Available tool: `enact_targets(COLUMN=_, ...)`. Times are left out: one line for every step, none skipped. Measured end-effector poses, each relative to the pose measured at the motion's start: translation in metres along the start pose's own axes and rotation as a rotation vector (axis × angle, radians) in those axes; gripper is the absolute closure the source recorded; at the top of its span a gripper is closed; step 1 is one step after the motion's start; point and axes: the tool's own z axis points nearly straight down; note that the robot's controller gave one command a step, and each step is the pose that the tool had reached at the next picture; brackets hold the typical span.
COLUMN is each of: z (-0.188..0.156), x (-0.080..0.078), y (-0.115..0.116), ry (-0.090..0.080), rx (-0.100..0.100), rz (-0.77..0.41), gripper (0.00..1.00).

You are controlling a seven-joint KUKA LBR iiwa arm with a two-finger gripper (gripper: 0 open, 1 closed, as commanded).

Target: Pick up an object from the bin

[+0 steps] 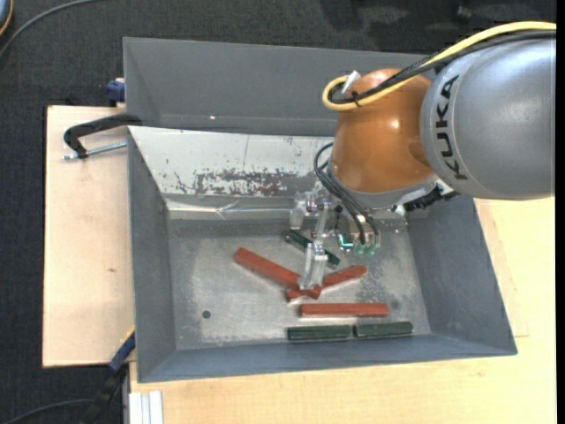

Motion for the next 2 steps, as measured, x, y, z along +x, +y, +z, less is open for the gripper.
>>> enact_targets(z=0.0983, x=0.0202, y=-0.003, ry=-0.002, rx=0.001, rz=-0.301, gripper=0.0)
enact_targets(z=0.0952, x=0.0179, y=-0.0024, ry=-0.01, rx=-0.001, rz=-0.299, gripper=1.0)
